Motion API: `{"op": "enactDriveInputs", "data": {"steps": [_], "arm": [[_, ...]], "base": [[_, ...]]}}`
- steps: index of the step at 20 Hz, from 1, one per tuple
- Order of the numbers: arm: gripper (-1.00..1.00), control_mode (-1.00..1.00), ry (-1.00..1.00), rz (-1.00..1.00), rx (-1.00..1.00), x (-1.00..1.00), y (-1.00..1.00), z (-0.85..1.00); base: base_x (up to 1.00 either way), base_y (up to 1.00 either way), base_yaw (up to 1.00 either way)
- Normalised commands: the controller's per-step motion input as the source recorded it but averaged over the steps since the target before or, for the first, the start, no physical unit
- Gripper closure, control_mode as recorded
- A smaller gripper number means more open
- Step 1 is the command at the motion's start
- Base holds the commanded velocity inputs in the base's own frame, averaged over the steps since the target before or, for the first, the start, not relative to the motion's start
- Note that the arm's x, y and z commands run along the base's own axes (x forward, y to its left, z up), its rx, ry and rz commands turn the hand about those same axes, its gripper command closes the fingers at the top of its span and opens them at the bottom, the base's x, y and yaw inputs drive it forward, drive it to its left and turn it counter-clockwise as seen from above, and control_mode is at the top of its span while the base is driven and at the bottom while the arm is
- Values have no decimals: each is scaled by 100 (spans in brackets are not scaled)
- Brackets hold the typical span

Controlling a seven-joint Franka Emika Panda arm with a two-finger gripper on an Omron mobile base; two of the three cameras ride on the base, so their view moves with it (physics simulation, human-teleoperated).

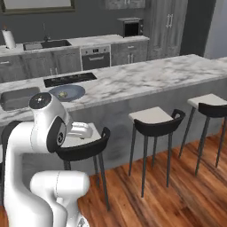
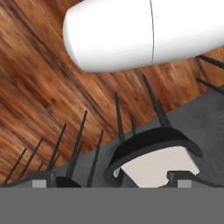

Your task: Place two dumplings into each of the tupperware containers and then place the containers in the fridge.

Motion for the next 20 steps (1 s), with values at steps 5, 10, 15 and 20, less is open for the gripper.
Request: {"op": "enactDriveInputs", "data": {"steps": [5, 10, 15, 20], "arm": [[-100, 100, 0, 0, 0, 0, 0, 0], [-100, 100, 0, 0, 0, 0, 0, 0], [-100, 100, 0, 0, 0, 0, 0, 0], [-100, 100, 0, 0, 0, 0, 0, 0]], "base": [[1, 56, 41], [23, 43, 31], [30, 41, 25], [8, 37, 23]]}}
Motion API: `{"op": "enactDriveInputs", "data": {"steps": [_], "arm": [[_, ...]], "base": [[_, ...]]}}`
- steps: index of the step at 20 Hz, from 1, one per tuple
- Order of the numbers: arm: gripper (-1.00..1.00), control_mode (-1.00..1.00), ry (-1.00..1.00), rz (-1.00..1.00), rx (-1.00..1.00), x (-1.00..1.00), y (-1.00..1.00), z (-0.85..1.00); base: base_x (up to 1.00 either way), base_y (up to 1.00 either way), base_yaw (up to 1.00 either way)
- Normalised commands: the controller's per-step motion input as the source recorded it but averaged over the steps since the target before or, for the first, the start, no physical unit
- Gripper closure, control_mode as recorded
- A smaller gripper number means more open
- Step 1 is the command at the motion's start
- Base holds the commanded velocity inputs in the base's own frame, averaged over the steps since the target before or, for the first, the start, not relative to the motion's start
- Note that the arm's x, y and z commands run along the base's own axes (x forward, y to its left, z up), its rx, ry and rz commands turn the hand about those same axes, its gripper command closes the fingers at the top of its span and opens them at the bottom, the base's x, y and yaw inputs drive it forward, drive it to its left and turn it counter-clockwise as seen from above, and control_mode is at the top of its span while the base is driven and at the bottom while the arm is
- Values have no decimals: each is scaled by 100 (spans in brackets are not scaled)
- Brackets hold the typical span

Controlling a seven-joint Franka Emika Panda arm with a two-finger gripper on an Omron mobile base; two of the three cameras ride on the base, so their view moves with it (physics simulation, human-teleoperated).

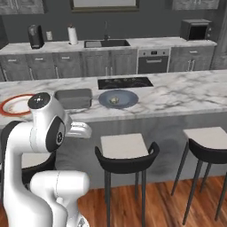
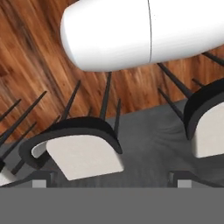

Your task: Place two dumplings into each of the tupperware containers and then place the containers in the fridge.

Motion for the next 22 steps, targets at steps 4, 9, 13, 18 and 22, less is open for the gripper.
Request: {"op": "enactDriveInputs", "data": {"steps": [4, 9, 13, 18, 22], "arm": [[-100, 100, 0, 0, 0, 0, 0, 0], [-100, 100, 0, 0, 0, 0, 0, 0], [-100, 100, 0, 0, 0, 0, 0, 0], [-100, -100, 0, 4, 0, 15, 1, 4], [-100, -100, 1, 3, 0, 93, 4, 23]], "base": [[32, 26, 21], [31, 33, 17], [35, 22, 16], [42, 7, 14], [0, 0, 0]]}}
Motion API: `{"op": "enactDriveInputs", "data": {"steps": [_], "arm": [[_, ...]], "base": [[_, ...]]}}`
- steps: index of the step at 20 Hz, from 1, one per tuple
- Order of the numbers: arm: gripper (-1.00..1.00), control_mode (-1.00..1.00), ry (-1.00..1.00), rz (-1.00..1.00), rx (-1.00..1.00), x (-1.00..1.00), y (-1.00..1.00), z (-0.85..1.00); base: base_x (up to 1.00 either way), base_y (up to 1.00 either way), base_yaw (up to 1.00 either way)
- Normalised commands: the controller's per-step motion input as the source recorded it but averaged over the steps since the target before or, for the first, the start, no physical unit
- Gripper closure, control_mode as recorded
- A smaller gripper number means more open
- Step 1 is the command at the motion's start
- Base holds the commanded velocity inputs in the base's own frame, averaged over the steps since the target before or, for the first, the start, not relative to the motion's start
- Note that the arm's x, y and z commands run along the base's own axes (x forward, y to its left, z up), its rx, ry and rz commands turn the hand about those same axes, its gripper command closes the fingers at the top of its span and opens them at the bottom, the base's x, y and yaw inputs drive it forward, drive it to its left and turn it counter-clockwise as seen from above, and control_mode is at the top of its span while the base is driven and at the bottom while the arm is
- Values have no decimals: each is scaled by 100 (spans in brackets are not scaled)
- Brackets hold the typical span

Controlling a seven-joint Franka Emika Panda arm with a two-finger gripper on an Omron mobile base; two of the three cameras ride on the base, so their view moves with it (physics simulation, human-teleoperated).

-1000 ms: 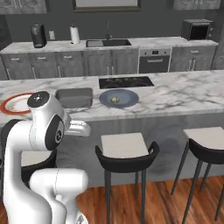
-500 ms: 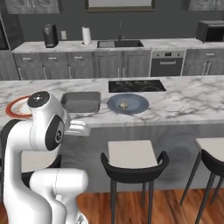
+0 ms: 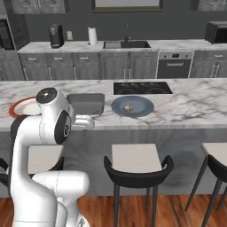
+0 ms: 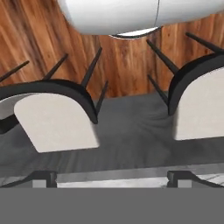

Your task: Place two dumplings into each of the tupperware containers and then place the containers in the fridge.

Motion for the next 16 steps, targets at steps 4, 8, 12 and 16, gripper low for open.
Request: {"op": "enactDriveInputs", "data": {"steps": [4, 8, 12, 16], "arm": [[-100, -100, 6, -12, 0, 95, -26, 12], [-100, -100, 13, -11, 3, 89, -97, 0], [-100, -100, 10, 1, 13, 87, -91, 1], [-100, -100, 3, 7, 9, 95, -53, 1]], "base": [[0, 0, 0], [0, 0, 0], [0, 0, 0], [0, 0, 0]]}}
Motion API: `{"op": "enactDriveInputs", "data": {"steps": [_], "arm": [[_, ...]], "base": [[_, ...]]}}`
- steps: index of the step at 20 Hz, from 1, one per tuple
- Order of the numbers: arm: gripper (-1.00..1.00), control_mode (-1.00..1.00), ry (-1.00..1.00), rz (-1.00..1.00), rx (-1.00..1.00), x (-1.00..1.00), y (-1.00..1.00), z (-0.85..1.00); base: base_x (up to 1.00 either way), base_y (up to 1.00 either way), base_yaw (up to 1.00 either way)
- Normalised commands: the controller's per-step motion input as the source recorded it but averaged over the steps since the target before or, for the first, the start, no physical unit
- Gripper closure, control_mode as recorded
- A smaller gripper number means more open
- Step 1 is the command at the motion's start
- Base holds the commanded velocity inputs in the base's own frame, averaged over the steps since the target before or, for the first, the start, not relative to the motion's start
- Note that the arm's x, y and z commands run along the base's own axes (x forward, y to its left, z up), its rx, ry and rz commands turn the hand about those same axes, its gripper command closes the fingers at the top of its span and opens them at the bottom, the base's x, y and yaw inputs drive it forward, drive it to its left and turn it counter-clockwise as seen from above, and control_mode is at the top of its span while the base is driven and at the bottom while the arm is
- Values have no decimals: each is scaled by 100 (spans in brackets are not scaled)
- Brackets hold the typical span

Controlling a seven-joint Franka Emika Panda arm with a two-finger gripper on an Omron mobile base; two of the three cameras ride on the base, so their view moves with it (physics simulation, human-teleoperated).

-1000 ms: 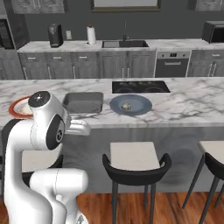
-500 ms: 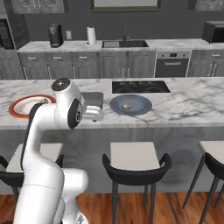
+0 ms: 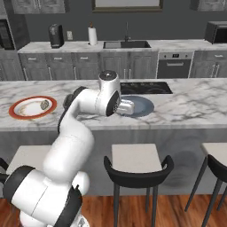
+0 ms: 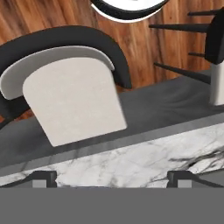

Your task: Place two dumplings into each of the tupperware containers and then place the containers in the fridge.

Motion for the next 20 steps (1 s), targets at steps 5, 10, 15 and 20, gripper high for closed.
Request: {"op": "enactDriveInputs", "data": {"steps": [5, 10, 15, 20], "arm": [[-100, -100, 0, 2, 0, 86, -15, -3], [-100, -100, 3, 0, -9, 51, 0, -46], [-100, -100, 1, 0, -5, 27, 0, -53], [-100, -100, 0, 0, 0, 45, 0, -12]], "base": [[0, 0, 0], [0, 0, 0], [0, 0, 0], [0, 0, 0]]}}
